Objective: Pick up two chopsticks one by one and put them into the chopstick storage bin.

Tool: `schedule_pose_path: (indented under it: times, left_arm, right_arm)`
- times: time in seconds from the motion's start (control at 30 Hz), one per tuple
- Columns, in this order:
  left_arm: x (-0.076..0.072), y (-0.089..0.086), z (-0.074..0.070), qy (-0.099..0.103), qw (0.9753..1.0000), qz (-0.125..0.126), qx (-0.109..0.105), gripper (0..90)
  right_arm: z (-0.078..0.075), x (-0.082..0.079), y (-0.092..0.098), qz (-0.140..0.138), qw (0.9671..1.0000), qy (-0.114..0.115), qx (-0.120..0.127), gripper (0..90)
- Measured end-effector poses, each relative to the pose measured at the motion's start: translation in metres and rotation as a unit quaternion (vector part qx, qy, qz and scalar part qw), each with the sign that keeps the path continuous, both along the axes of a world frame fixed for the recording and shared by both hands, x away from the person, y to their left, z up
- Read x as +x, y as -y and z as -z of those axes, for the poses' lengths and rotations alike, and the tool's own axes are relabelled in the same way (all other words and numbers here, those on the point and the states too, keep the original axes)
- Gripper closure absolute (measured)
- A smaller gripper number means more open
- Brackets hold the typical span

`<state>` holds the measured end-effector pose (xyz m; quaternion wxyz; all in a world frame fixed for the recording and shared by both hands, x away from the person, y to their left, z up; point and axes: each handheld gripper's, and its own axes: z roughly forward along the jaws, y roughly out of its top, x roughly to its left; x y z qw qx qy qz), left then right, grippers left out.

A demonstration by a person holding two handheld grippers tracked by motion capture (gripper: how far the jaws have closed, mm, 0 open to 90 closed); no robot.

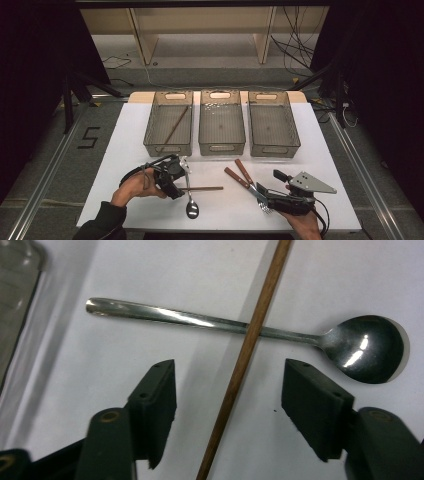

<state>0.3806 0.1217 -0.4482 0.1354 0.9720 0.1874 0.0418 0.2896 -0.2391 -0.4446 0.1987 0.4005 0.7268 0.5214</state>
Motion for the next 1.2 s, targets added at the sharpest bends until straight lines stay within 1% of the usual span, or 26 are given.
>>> schedule_pose_path:
  times: [0.03, 0.07, 0.23, 0.3, 0.47, 0.53, 0.6, 0.67, 0.7, 0.77, 0.9, 0.97, 1.0, 1.13, 1.2]
  left_arm:
    - [0.000, 0.000, 0.000, -0.001, 1.0000, 0.003, 0.003, 45.4]
    - [0.000, 0.000, 0.001, -0.002, 1.0000, 0.005, 0.002, 45.4]
    - [-0.001, 0.002, 0.004, 0.000, 0.9997, 0.022, 0.010, 53.3]
    - [-0.001, 0.003, 0.004, 0.003, 0.9996, 0.023, 0.013, 56.3]
    - [0.000, 0.003, 0.009, -0.004, 0.9993, 0.034, 0.017, 62.2]
    - [0.000, 0.004, 0.011, -0.004, 0.9994, 0.030, 0.015, 64.9]
    - [0.000, 0.004, 0.013, -0.008, 0.9992, 0.034, 0.018, 66.3]
    - [0.001, 0.003, 0.013, -0.010, 0.9989, 0.042, 0.015, 69.0]
    - [0.001, 0.003, 0.013, -0.012, 0.9989, 0.044, 0.013, 72.0]
    - [0.001, 0.002, 0.013, -0.016, 0.9986, 0.050, 0.009, 73.6]
    - [-0.001, 0.002, 0.013, -0.017, 0.9981, 0.058, 0.006, 82.5]
    - [-0.001, 0.002, 0.013, -0.016, 0.9982, 0.058, 0.002, 83.0]
    - [0.000, 0.001, 0.012, -0.018, 0.9978, 0.063, 0.005, 83.4]
    - [0.000, 0.000, 0.011, -0.014, 0.9981, 0.059, -0.001, 84.1]
    - [0.000, -0.001, 0.008, -0.010, 0.9984, 0.055, -0.008, 84.2]
  right_arm:
    - [0.000, 0.000, 0.000, 0.000, 1.0000, 0.000, 0.000, 24.6]
    - [0.000, 0.000, 0.000, 0.000, 1.0000, 0.000, 0.000, 24.6]
    - [0.000, 0.000, 0.000, 0.000, 1.0000, 0.000, 0.000, 24.6]
    - [0.000, 0.000, 0.000, 0.001, 1.0000, 0.000, 0.000, 24.6]
    - [0.000, 0.000, 0.000, 0.001, 1.0000, -0.001, 0.000, 24.6]
    - [0.000, 0.000, 0.000, 0.001, 1.0000, -0.001, 0.000, 24.6]
    - [0.000, 0.000, 0.000, 0.001, 1.0000, -0.001, 0.000, 24.6]
    - [0.000, 0.000, 0.000, 0.001, 1.0000, -0.002, 0.001, 24.6]
    - [0.000, 0.000, 0.000, 0.001, 1.0000, -0.002, 0.001, 24.6]
    - [0.000, 0.000, 0.000, 0.001, 1.0000, -0.002, 0.001, 24.7]
    - [0.000, 0.000, 0.000, 0.001, 1.0000, -0.002, 0.001, 24.6]
    - [0.000, 0.001, 0.000, 0.002, 1.0000, -0.002, 0.001, 24.7]
    - [0.000, 0.001, 0.000, 0.002, 1.0000, -0.002, 0.001, 24.7]
    - [0.000, 0.001, 0.001, 0.003, 1.0000, -0.002, 0.001, 24.6]
    - [0.000, 0.001, 0.001, 0.003, 1.0000, -0.002, 0.001, 24.7]
